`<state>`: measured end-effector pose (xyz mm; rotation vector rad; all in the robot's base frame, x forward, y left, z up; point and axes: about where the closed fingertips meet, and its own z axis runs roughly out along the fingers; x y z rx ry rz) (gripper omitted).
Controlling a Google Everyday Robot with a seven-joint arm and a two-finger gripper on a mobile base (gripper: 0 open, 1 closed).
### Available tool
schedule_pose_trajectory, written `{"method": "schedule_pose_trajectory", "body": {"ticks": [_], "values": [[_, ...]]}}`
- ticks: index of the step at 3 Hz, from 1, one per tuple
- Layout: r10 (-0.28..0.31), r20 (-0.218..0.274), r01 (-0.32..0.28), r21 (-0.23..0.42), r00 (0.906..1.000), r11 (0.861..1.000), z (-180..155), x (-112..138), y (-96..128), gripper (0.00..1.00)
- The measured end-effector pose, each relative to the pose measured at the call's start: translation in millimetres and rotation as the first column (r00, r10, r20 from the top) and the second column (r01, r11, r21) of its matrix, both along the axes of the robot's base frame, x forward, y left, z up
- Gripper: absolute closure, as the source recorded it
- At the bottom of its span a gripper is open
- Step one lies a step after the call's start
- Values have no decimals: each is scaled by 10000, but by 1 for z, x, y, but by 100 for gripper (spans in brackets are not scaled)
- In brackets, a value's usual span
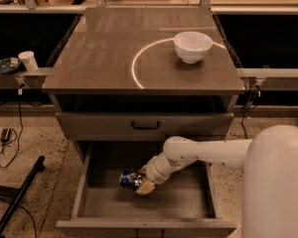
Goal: Pick pepsi can from middle drawer and place on counter
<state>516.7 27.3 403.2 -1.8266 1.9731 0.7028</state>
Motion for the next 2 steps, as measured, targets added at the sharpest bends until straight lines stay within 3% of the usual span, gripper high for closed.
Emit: {"method": "schedule_pose_trajectory", "body": {"ticks": [2], "values": [[-353,631,343,179,9974,9993,44,-5,-18,100]]}}
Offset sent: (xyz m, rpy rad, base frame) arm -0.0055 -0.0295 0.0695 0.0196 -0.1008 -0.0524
